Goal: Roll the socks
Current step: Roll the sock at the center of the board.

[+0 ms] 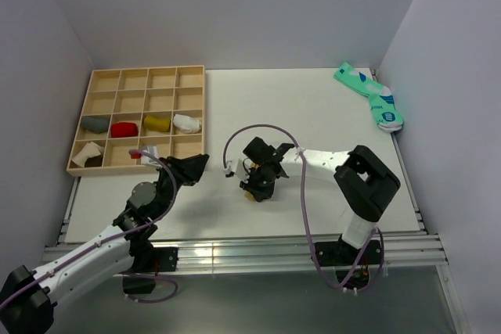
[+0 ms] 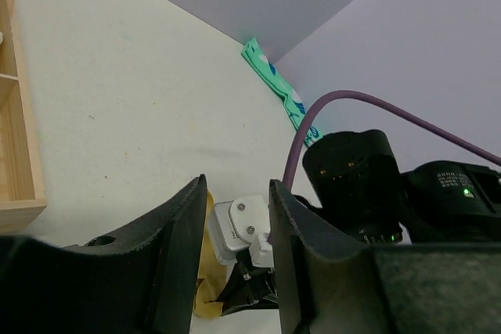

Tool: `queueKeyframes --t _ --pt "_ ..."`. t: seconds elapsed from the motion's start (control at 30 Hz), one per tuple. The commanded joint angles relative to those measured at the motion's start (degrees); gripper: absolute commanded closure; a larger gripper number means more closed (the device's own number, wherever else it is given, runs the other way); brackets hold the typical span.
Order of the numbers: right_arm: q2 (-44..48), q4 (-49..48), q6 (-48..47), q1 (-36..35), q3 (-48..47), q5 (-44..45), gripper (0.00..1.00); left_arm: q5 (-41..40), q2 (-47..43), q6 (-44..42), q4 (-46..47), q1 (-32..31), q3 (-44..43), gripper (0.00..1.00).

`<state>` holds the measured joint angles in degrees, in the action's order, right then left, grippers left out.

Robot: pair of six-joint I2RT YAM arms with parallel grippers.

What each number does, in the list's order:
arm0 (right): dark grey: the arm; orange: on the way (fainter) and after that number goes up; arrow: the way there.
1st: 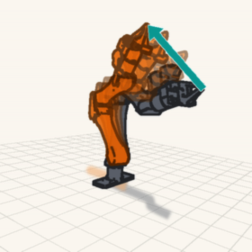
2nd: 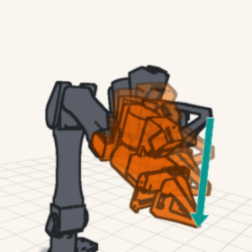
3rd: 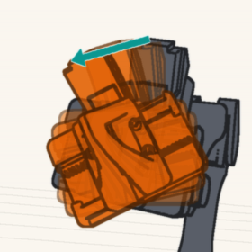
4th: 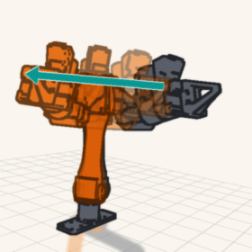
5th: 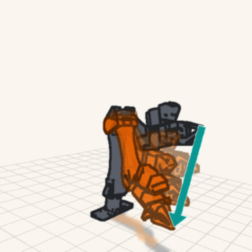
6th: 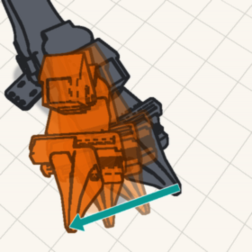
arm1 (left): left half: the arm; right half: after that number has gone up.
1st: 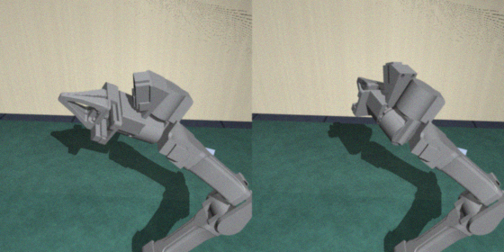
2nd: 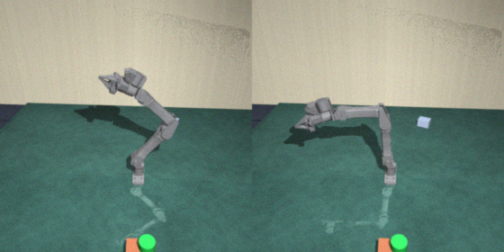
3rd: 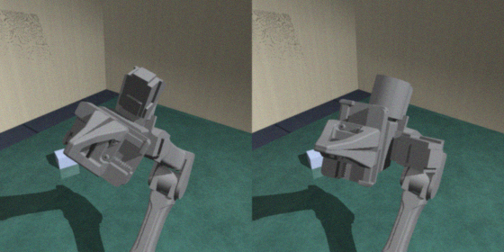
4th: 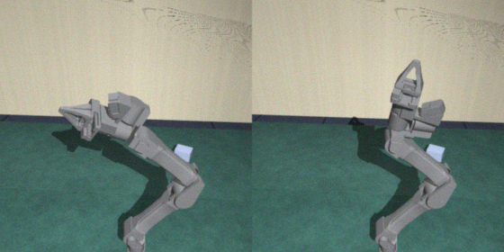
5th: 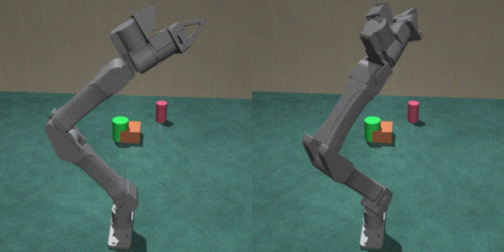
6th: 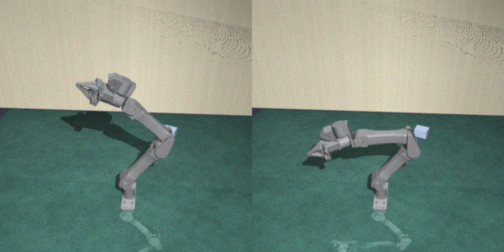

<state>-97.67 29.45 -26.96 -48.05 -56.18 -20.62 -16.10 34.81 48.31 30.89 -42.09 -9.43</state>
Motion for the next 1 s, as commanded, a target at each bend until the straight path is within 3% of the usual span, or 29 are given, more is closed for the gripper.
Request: queueKeyframes --t 0.0,0.13,0.37,0.63,0.97 --pt "-3.14 6.83 -2.83 1.02 -0.76 -7.66 0.87 2.82 0.17 -2.61 7.5 -0.19 1.78 0.58" --pt "-3.84 12.46 -5.82 3.04 -3.92 -13.37 0.87 6.42 0.87 -5.07 12.42 -0.19 3.54 0.66" --pt "-10.24 25.11 -11.35 7.79 -11.4 -18.74 0.87 16.7 7.01 -11.13 19.89 -1.5 5.65 0.71" --pt "-16.41 31.62 -13.29 11.49 -17.02 -21.65 0.87 17.33 13.44 -14.91 24.66 -9.15 7.15 0.75" --pt "-21.77 39.09 -16.28 12.63 -21.51 -24.02 0.87 22.69 37.05 -20.54 24.56 -15.56 -4.0 0.72"
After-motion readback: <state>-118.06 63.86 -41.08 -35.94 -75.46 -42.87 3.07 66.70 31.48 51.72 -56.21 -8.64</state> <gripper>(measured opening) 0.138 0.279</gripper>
